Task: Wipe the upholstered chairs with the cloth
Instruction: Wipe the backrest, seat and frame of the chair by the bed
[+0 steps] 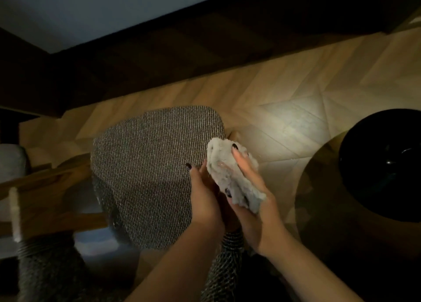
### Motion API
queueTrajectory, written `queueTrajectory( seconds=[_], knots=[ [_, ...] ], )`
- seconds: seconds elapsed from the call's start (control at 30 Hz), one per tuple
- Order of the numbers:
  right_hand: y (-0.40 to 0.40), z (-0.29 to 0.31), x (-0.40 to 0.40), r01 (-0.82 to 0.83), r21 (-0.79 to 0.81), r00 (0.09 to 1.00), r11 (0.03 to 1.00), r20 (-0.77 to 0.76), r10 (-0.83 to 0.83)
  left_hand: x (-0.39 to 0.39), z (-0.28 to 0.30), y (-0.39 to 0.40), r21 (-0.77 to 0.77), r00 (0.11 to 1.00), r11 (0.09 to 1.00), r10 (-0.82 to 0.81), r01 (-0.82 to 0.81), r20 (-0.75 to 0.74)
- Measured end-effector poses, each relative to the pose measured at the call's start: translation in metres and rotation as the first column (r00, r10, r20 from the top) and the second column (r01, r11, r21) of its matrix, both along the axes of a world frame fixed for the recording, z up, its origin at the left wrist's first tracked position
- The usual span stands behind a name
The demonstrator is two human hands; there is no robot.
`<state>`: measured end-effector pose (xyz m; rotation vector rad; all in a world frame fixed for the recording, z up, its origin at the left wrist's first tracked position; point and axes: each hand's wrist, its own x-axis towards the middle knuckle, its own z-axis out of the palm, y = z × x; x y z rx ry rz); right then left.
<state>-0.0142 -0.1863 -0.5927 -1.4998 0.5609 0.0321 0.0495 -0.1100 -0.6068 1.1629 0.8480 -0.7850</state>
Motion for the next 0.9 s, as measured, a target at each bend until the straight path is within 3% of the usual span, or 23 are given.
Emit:
queueTrajectory(
  seconds=[0.07,0.17,0.33,0.5,0.6,0.7,0.83,0.9],
  knots=[
    [-0.008,0.018,0.013,-0.104,-0.101,0.994,0.989,-0.031,0.101,0.005,0.004,0.014,-0.008,0.999,0.999,0.046,-0.046,0.012],
    [-0.009,0.042,0.041,-0.041,-0.139,0.992,0.989,-0.125,0.024,0.019,0.012,0.048,0.015,0.997,1.0,0.009,-0.01,0.077],
    [0.062,0.082,0.095,-0.204,-0.378,0.977,0.903,-0.017,0.214,0.065,0.038,0.141,0.136,0.987,0.99,0.014,-0.036,0.158],
    [0.179,0.091,0.144,-0.421,-0.377,0.904,0.825,-0.102,0.415,0.107,0.082,0.271,0.286,0.905,0.958,-0.093,-0.033,0.415],
    [0.248,0.096,0.167,-0.499,-0.232,0.866,0.835,-0.111,0.487,0.124,0.109,0.354,0.374,0.743,0.922,-0.318,0.098,0.589],
    [0.309,0.107,0.187,-0.551,-0.084,0.832,0.83,-0.135,0.538,0.14,0.125,0.425,0.419,0.636,0.868,-0.484,0.266,0.6],
    [0.376,0.109,0.207,-0.596,-0.079,0.802,0.799,-0.08,0.591,0.158,0.128,0.493,0.247,0.7,0.917,-0.399,0.313,0.592],
    [0.401,0.103,0.216,-0.542,-0.157,0.84,0.826,-0.063,0.539,0.164,0.123,0.518,0.31,0.689,0.906,-0.422,0.289,0.59]
  ],
)
